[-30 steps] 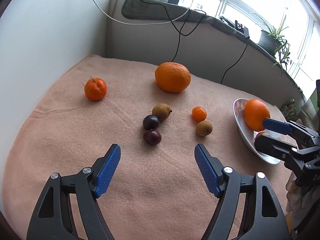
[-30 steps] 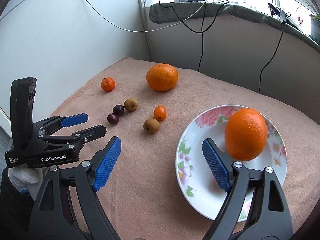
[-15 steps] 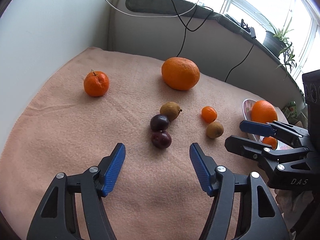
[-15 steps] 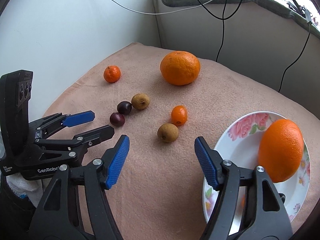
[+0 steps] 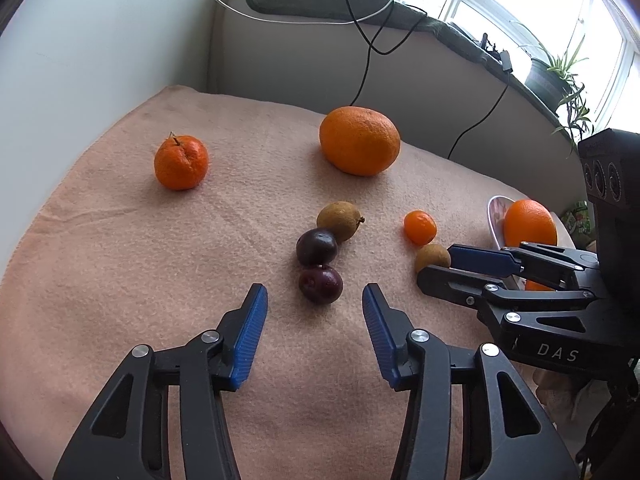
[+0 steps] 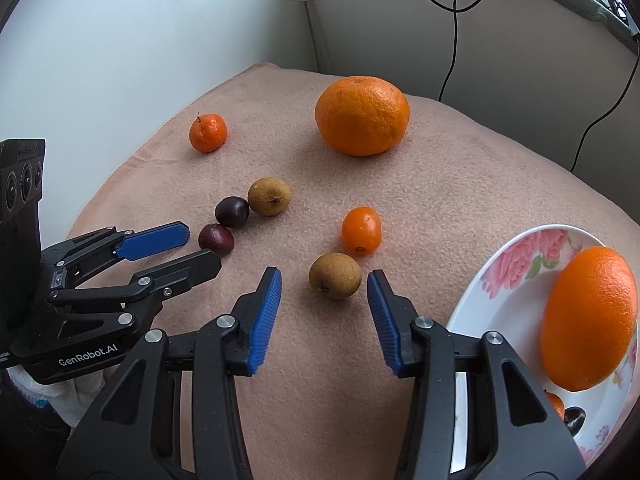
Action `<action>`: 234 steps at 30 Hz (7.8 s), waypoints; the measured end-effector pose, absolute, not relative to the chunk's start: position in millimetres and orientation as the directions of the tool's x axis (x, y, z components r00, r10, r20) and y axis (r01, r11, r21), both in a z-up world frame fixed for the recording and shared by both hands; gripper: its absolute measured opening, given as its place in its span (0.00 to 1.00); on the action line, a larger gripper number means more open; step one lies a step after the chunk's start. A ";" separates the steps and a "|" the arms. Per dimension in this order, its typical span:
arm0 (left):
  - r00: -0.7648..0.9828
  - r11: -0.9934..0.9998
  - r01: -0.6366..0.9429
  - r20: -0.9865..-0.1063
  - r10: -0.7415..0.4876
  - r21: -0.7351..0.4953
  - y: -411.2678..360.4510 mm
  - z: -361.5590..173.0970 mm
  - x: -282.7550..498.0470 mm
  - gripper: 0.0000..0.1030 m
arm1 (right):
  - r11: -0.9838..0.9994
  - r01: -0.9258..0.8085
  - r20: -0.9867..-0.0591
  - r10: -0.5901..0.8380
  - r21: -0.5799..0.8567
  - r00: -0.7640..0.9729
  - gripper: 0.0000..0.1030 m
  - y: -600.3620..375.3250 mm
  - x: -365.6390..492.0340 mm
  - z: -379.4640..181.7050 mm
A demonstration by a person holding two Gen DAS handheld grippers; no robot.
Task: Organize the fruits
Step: 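Close the left tool on a dark plum while the right tool grasps a kiwi, then carry the plum in the left tool and kiwi in the right tool over the plate, then open both tools to drop the plum and kiwi onto the plate, then withdraw both open tools from the plate toward the loose fruit, then grasp the second dark plum with the left tool while the right tool grasps a small tangerine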
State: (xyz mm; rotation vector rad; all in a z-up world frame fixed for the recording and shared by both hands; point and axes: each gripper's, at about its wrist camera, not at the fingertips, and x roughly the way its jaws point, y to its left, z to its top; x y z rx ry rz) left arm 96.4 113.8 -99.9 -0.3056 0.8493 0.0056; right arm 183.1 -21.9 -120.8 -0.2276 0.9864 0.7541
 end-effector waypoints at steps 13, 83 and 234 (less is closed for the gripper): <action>0.654 0.963 -0.110 -0.748 -0.116 -0.246 112.0 -103.4 105.1 0.37 | 0.735 -0.669 -0.838 0.431 0.111 0.334 0.37 -6.3 184.2 -126.2; 0.701 0.960 0.074 -0.671 -0.242 -0.269 26.5 -62.9 84.3 0.22 | 0.857 -0.453 -0.695 0.482 0.246 0.534 0.29 -187.1 137.9 -60.6; 0.677 0.965 -0.086 -0.725 -0.125 -0.246 110.6 -94.0 104.1 0.51 | 0.685 -0.722 -0.832 0.453 0.097 0.319 0.50 -16.3 202.0 -106.4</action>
